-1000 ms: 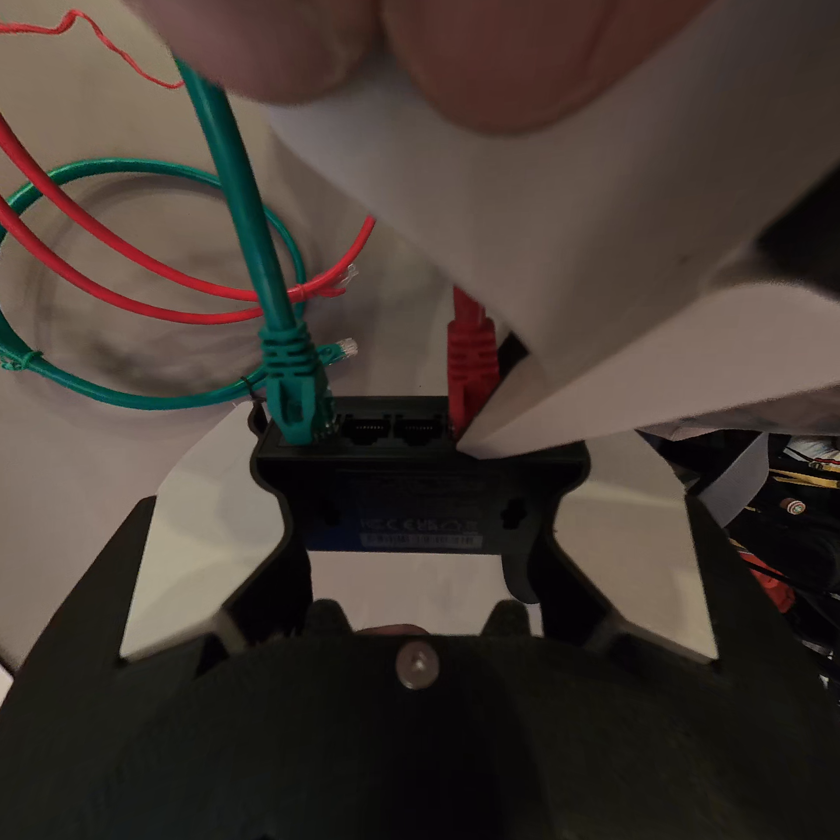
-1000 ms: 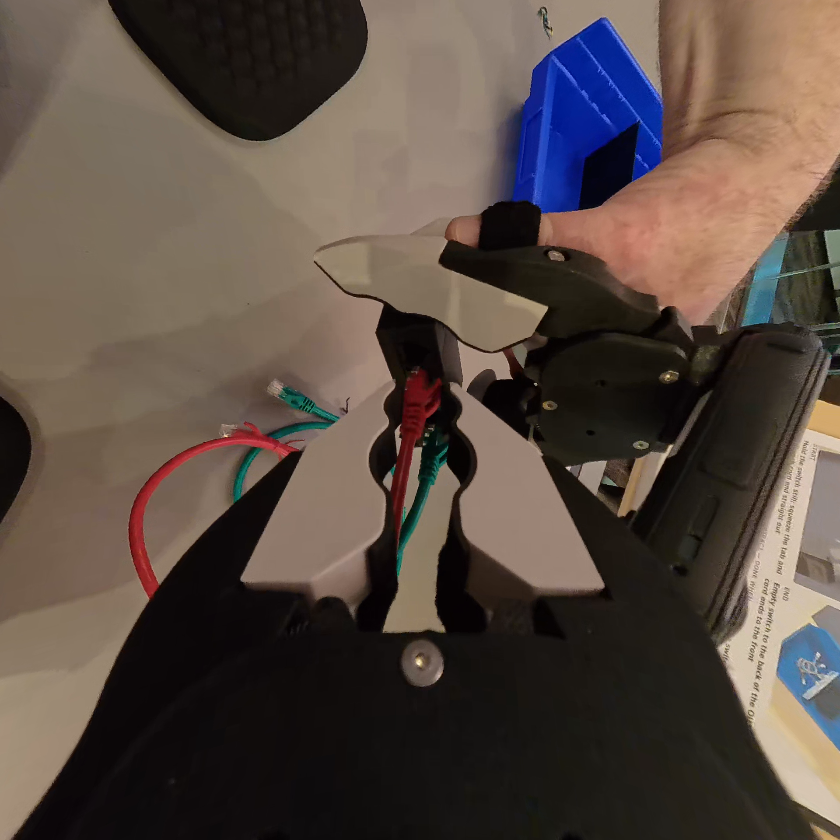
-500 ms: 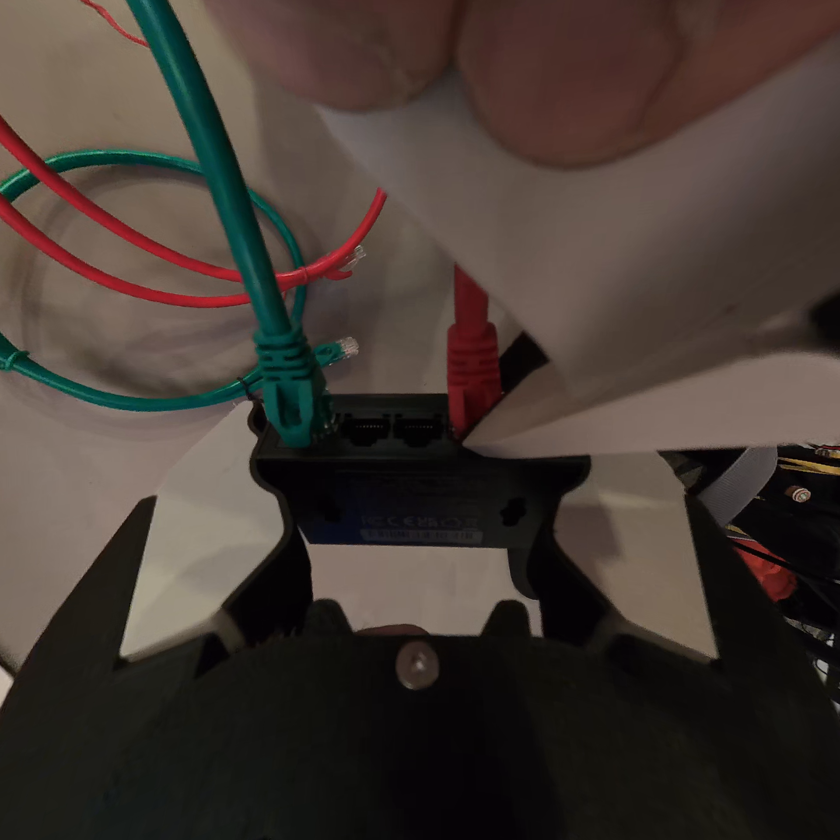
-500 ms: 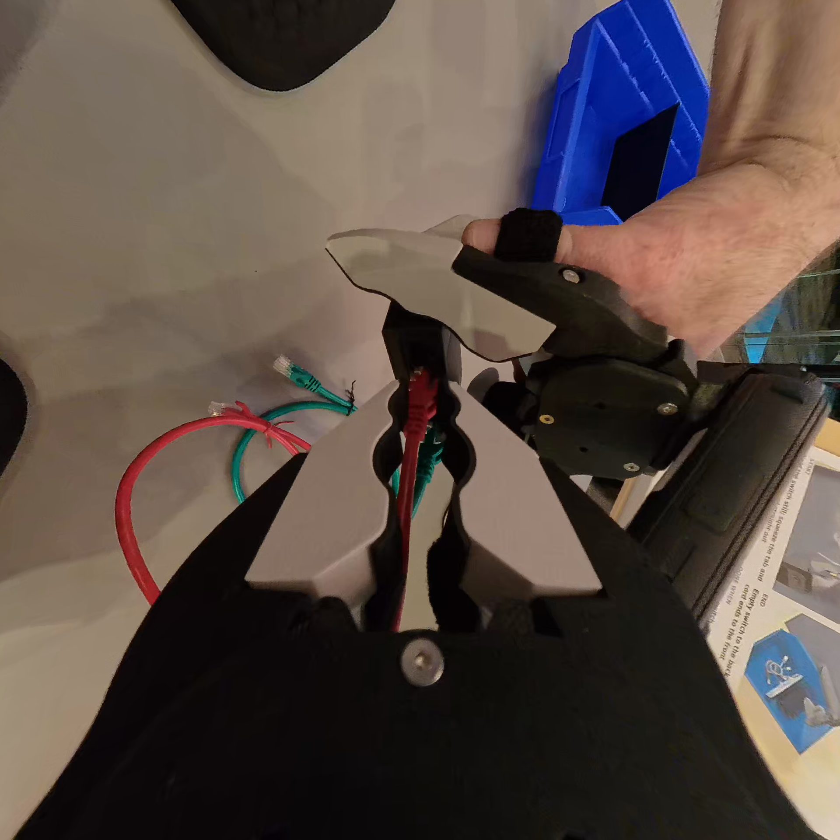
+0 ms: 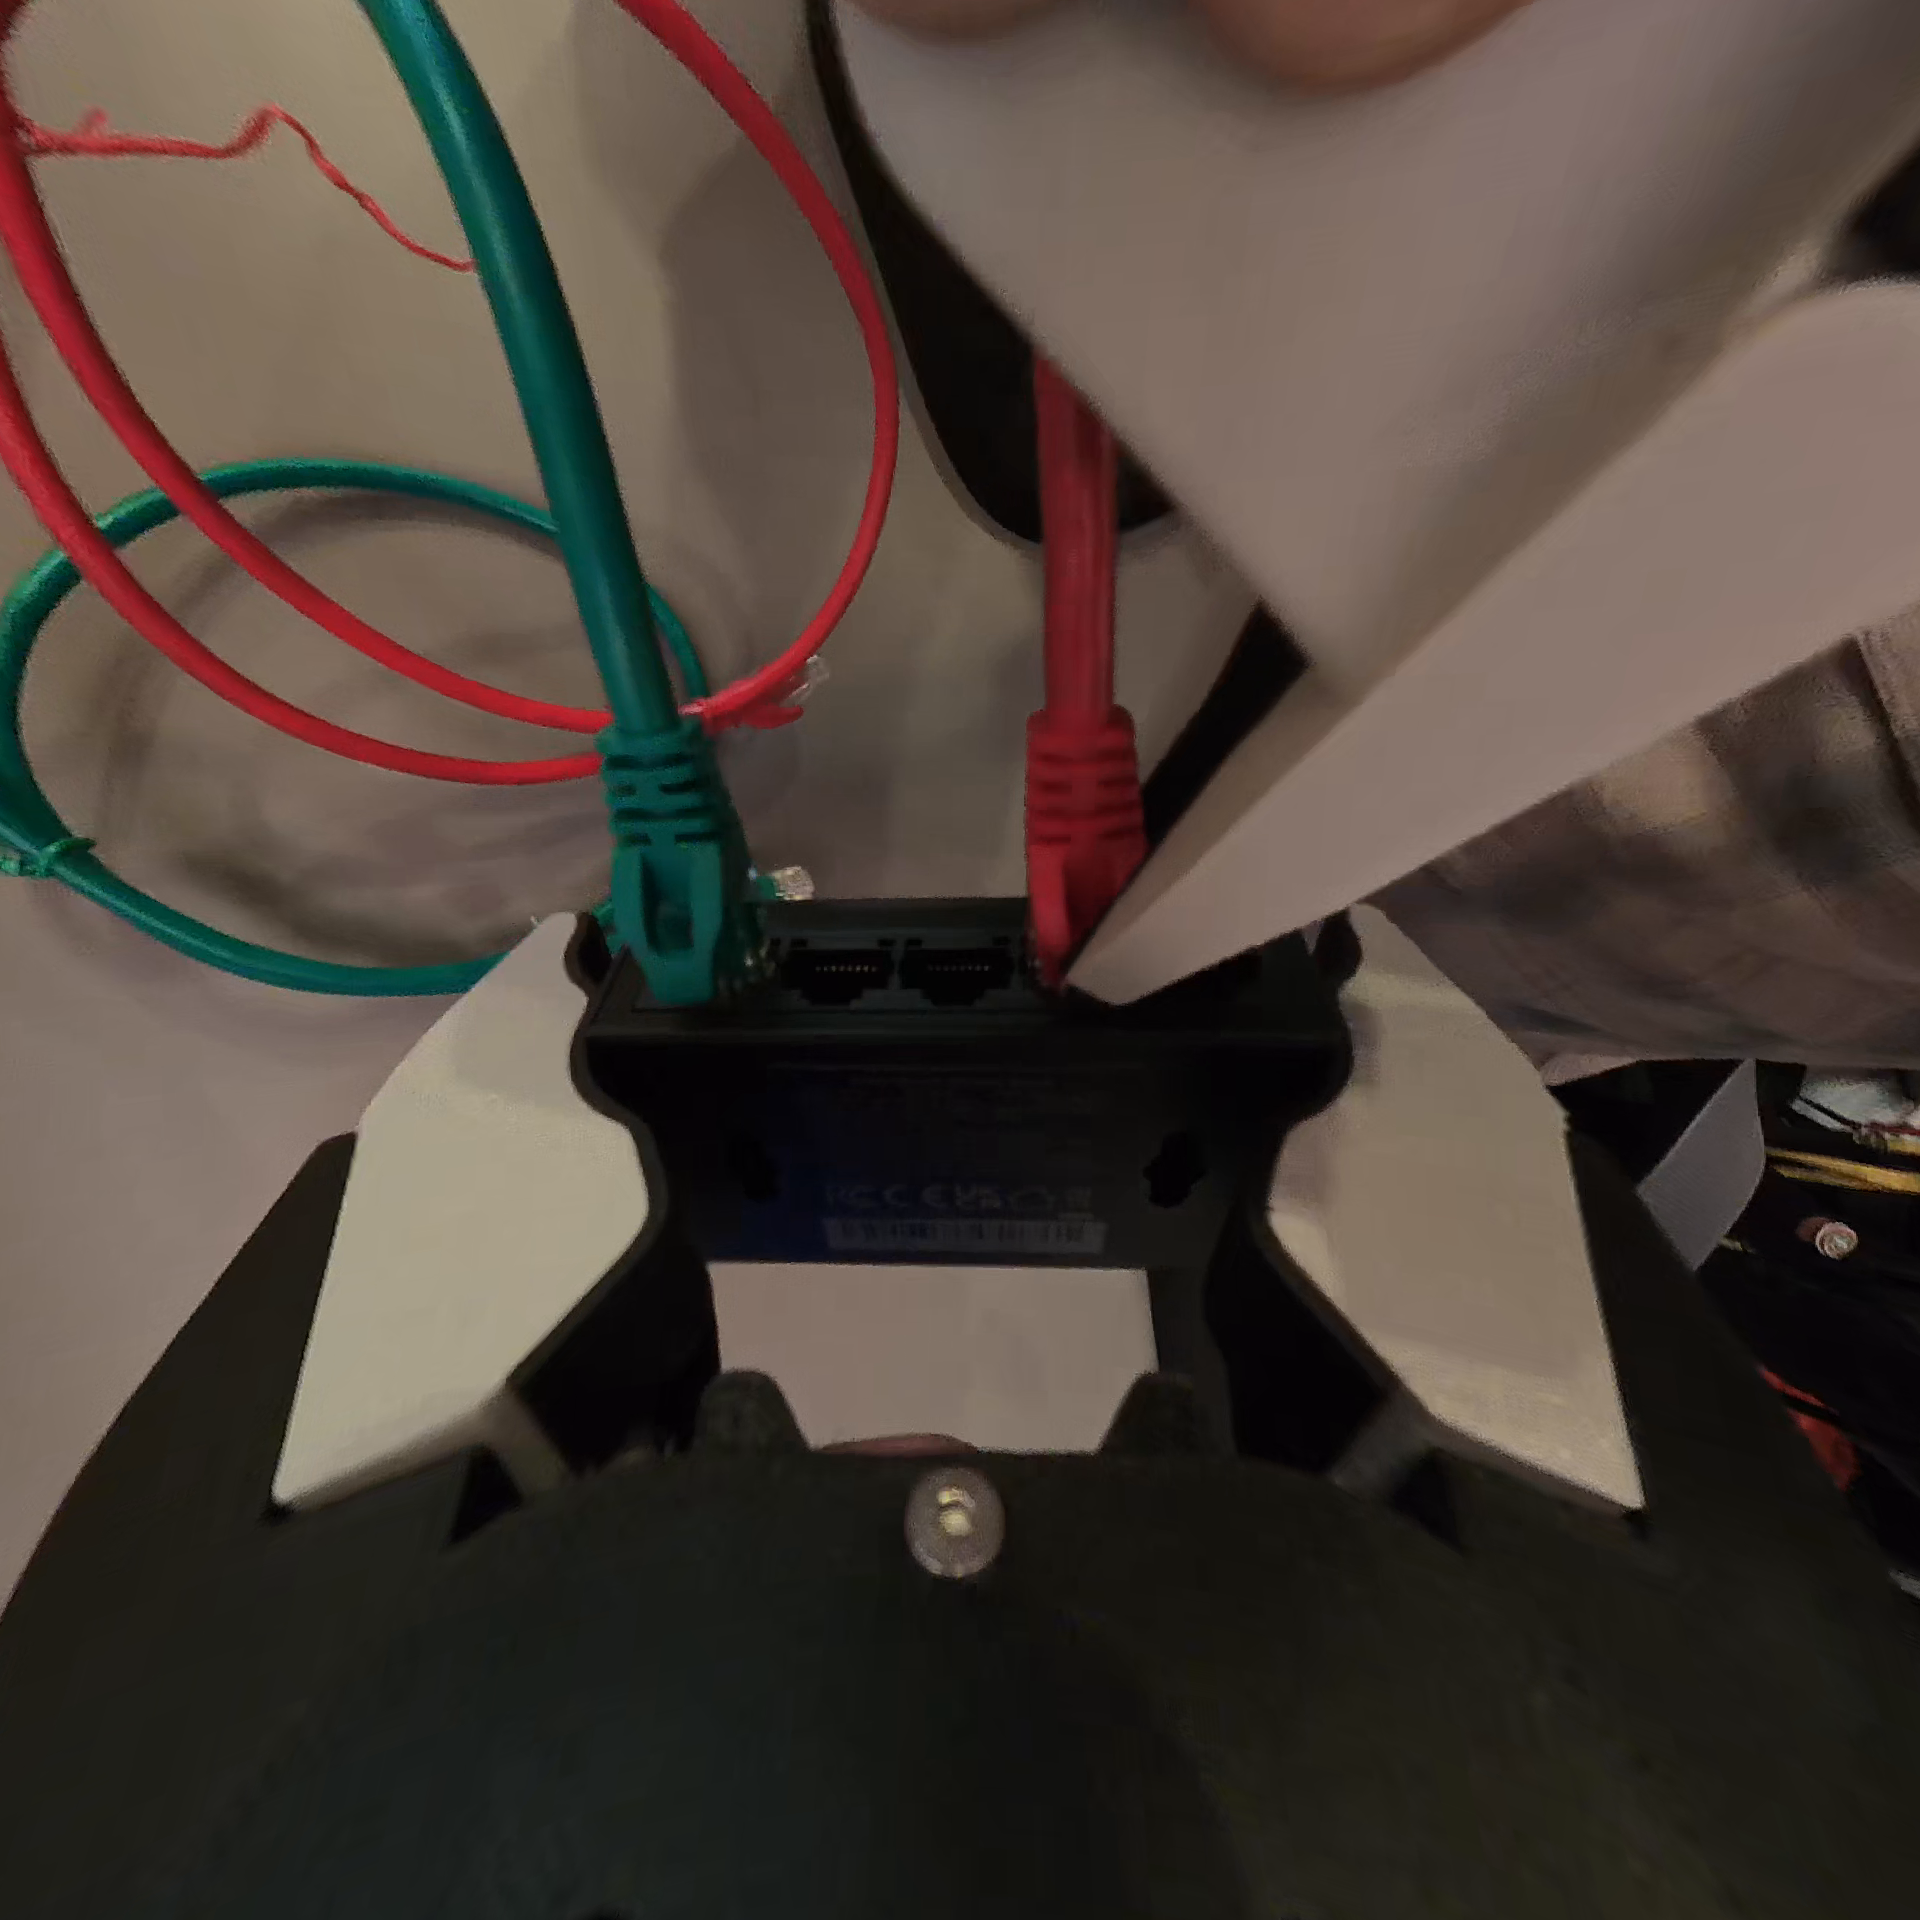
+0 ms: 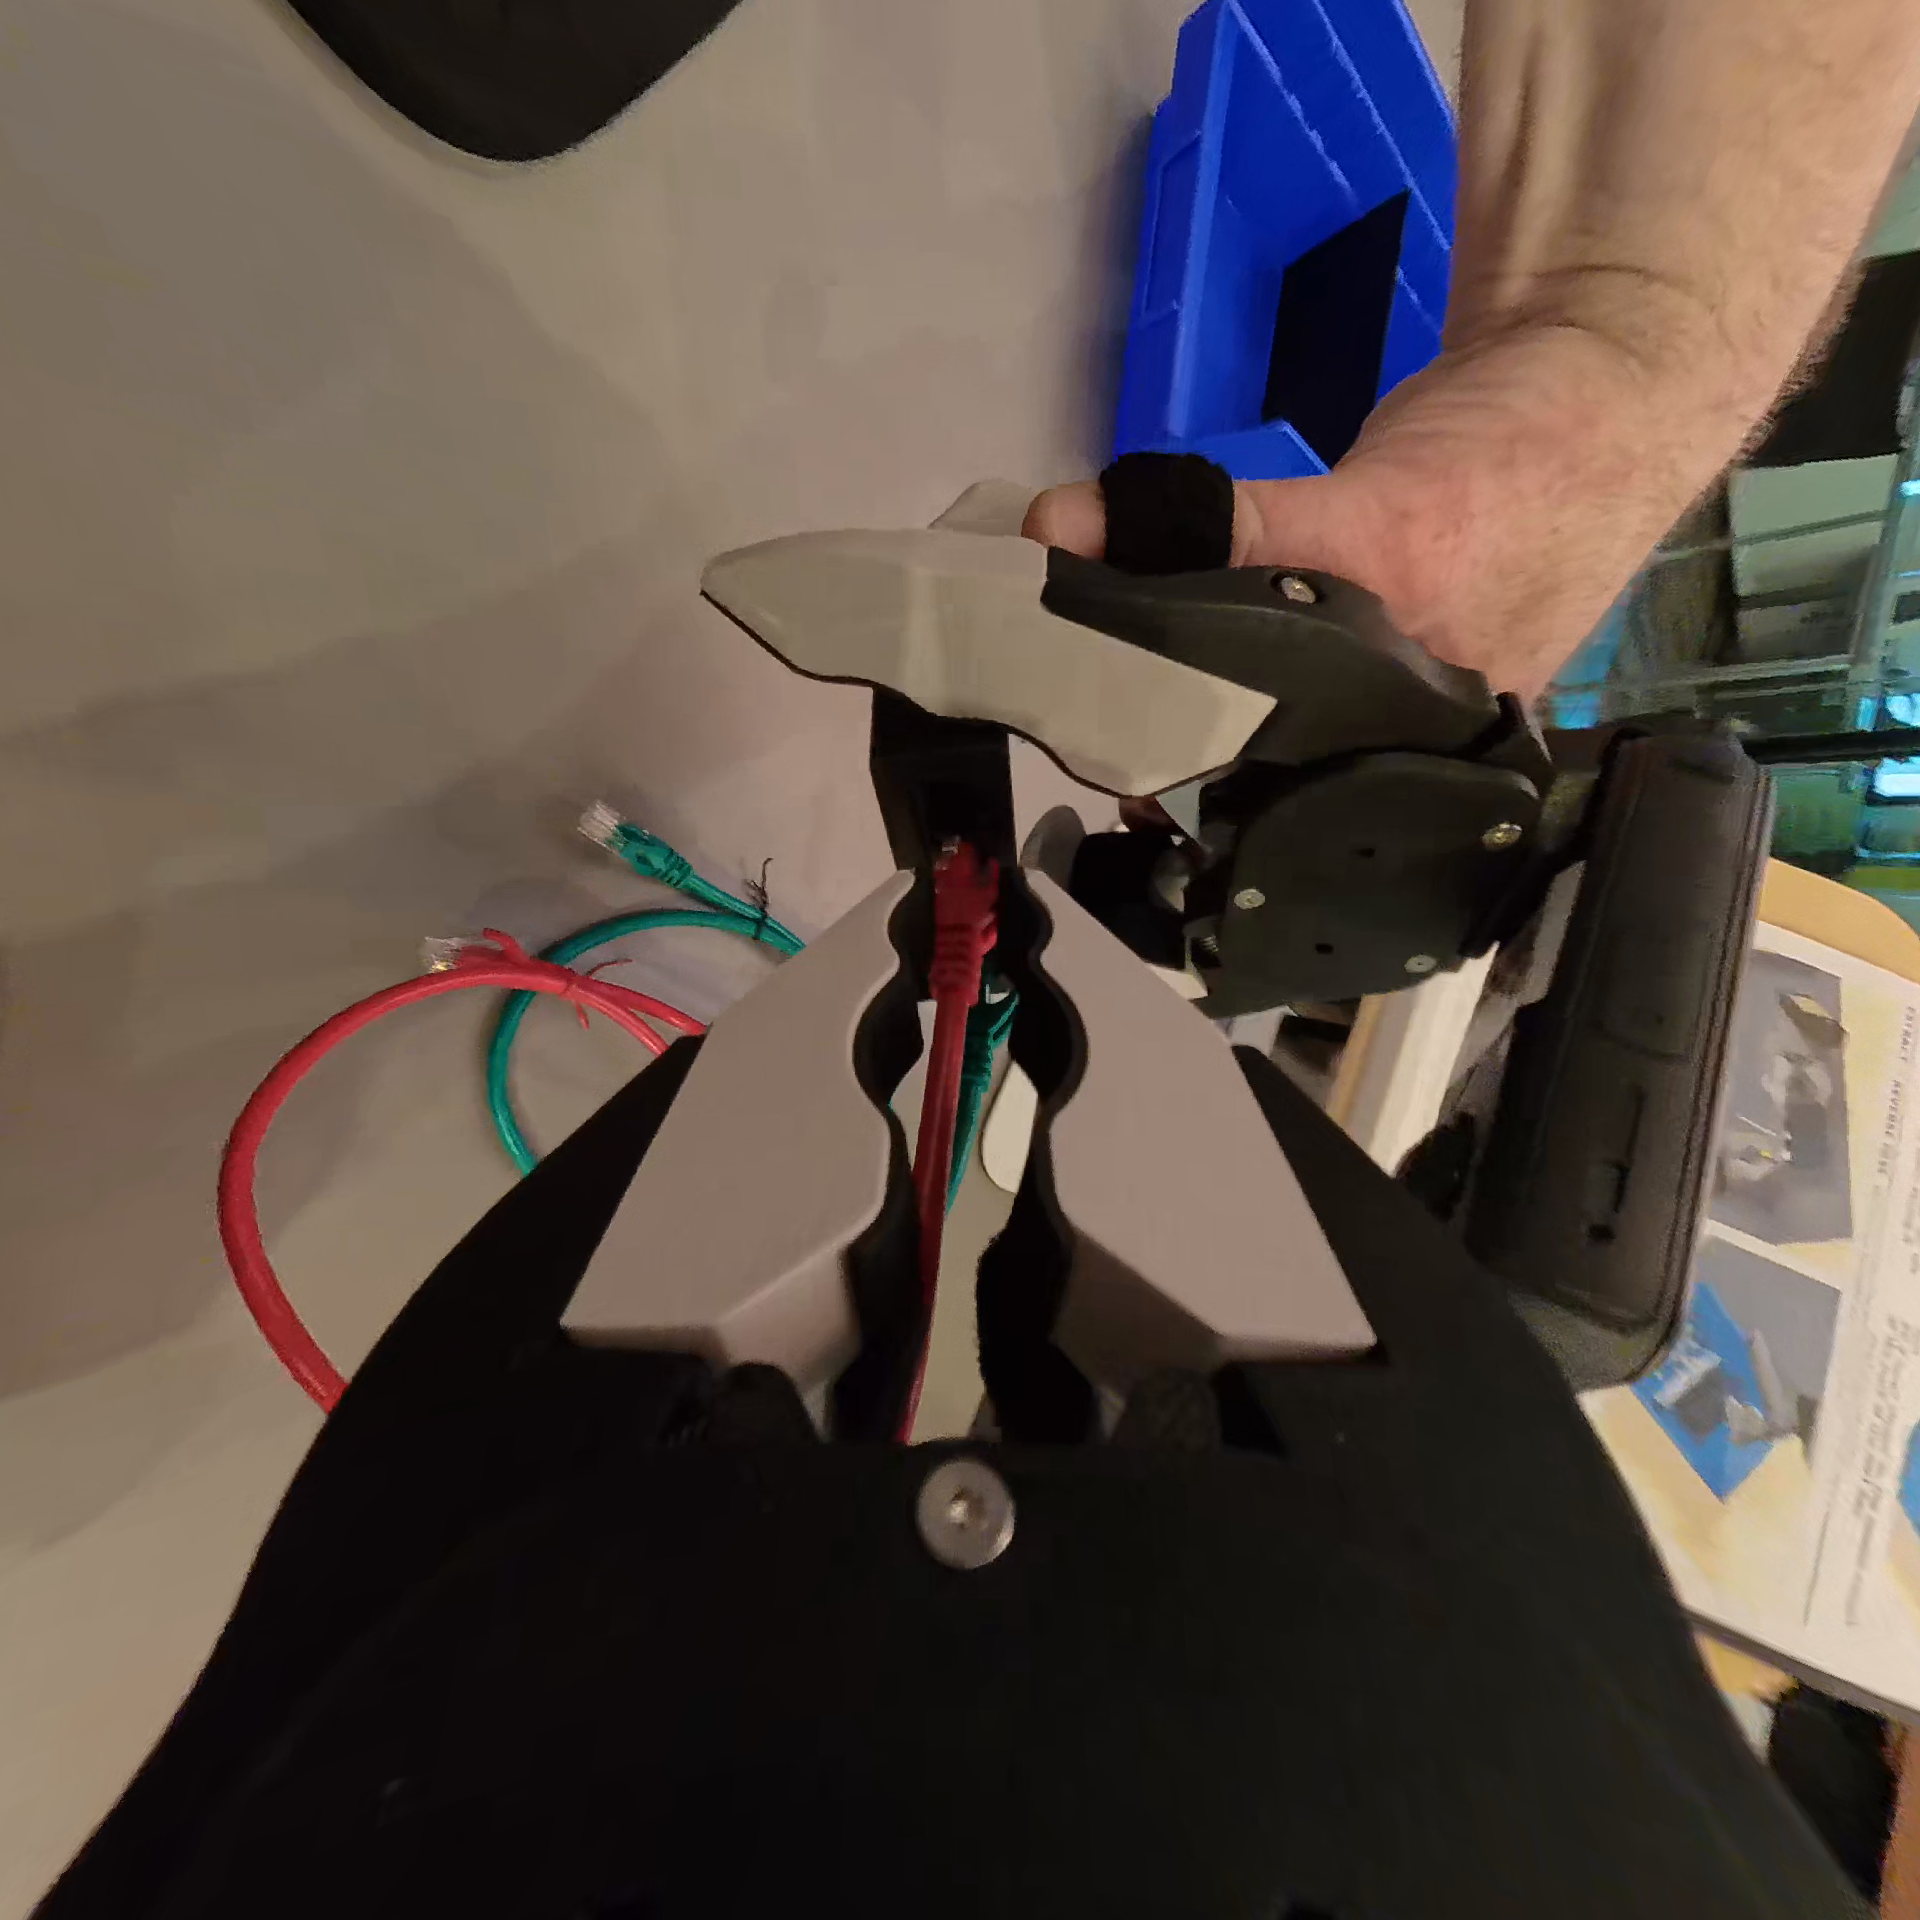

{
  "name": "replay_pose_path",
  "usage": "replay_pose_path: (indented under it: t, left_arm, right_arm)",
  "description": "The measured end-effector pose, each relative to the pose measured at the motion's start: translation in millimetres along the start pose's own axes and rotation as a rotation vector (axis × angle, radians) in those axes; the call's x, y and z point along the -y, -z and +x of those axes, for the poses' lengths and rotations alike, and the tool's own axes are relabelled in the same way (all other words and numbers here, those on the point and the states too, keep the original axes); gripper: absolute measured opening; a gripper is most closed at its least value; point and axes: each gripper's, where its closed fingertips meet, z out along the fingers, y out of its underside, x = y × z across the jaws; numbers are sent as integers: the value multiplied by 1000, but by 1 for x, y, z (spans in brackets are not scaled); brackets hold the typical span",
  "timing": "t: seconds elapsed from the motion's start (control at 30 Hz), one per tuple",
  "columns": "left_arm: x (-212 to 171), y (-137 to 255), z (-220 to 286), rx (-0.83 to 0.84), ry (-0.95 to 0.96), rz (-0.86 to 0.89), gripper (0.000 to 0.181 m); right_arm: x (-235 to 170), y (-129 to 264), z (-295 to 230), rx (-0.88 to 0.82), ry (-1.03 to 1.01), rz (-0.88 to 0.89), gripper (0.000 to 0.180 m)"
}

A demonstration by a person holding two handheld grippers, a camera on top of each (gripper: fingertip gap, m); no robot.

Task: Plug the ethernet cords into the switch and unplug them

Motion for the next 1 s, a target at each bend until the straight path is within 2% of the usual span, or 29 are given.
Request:
replay_pose_path:
  t: [0.17, 0.33, 0.43, 0.63, 0.8, 1.0]
  left_arm:
    - [2, -3, 3, 3, -18, -11, 124]
    - [7, -6, 8, 14, -57, -25, 124]
    - [10, -3, 6, 25, -55, -16, 124]
    - [10, 2, -1, 26, -42, -11, 124]
    - [10, -4, -1, 19, -42, -11, 124]
    - [19, -7, 7, 12, -76, 4, 124]
  right_arm:
    - [2, 4, -4, -48, 20, -29, 10]
    - [6, 11, -8, 42, -32, 76, 9]
    - [4, 13, -6, 31, -17, 60, 9]
    - [-3, 12, -2, -104, 74, -107, 9]
    - [-5, 11, -7, -130, 113, -184, 10]
    - [1, 21, -11, 11, -30, 60, 9]
